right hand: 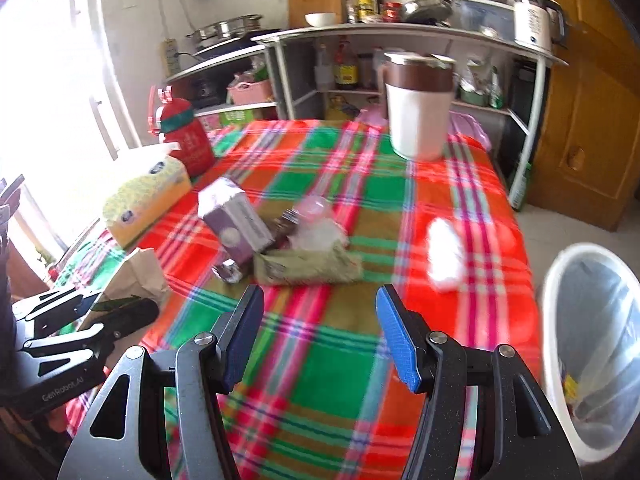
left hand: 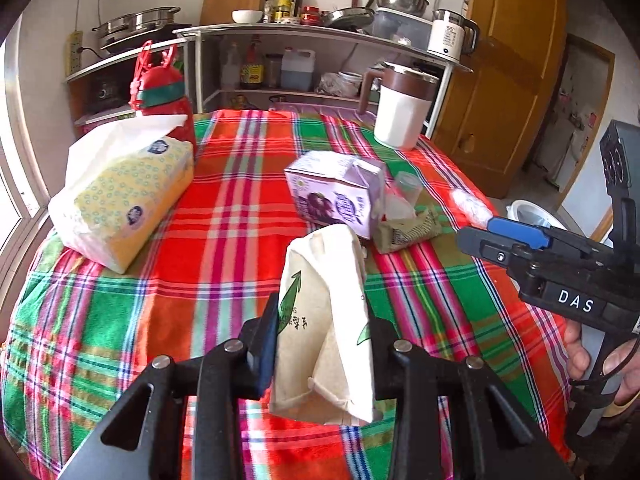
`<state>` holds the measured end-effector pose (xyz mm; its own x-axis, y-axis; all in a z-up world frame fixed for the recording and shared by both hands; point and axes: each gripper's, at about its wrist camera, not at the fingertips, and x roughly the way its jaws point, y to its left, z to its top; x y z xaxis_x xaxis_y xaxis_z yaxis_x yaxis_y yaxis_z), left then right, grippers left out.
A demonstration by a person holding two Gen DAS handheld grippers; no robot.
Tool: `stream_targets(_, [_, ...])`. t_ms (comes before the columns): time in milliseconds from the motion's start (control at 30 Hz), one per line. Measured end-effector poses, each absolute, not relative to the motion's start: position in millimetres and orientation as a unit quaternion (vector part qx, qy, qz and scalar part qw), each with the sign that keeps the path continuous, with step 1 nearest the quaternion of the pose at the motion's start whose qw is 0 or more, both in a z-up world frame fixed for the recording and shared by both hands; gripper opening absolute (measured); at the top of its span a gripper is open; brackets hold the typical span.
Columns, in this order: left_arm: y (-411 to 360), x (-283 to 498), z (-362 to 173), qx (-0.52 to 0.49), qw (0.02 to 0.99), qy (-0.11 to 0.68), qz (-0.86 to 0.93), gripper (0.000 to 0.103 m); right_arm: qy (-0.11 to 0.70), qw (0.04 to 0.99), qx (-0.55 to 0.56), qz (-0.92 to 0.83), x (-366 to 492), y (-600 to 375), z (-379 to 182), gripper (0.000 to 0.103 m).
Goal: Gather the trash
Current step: 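Grasp the beige paper bag with the left tool while the right tool grasps the purple milk carton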
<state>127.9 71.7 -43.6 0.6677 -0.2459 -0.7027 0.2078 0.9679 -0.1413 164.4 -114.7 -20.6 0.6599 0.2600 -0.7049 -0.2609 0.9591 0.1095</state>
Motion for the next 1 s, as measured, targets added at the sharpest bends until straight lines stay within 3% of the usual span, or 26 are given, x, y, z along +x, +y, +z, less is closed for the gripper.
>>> stream_targets(800, [110.9, 139.6, -44.1, -0.057, 0.914, 0.391, -0.089, 0.036, 0.383, 0.899, -0.079, 0.197, 234.6, -24.1, -37.8, 0.065])
stream_targets(833, [110.7, 140.0, -44.3, -0.057, 0.914, 0.391, -0.088, 0.036, 0.381, 0.9, -0.079, 0.197, 233.9, -24.5, -37.2, 0.064])
stream_targets(900, [109.5, 141.2, -44.7, -0.057, 0.914, 0.392, -0.089, 0.036, 0.376, 0.902, -0.078, 0.196, 232.6, -26.1, -36.1, 0.049])
stream_targets(1000, [107.2, 142.1, -44.7, -0.056, 0.913, 0.393, -0.09, 0.036, 0.369, 0.906, -0.078, 0.193, 229.2, -27.0, -32.6, 0.038])
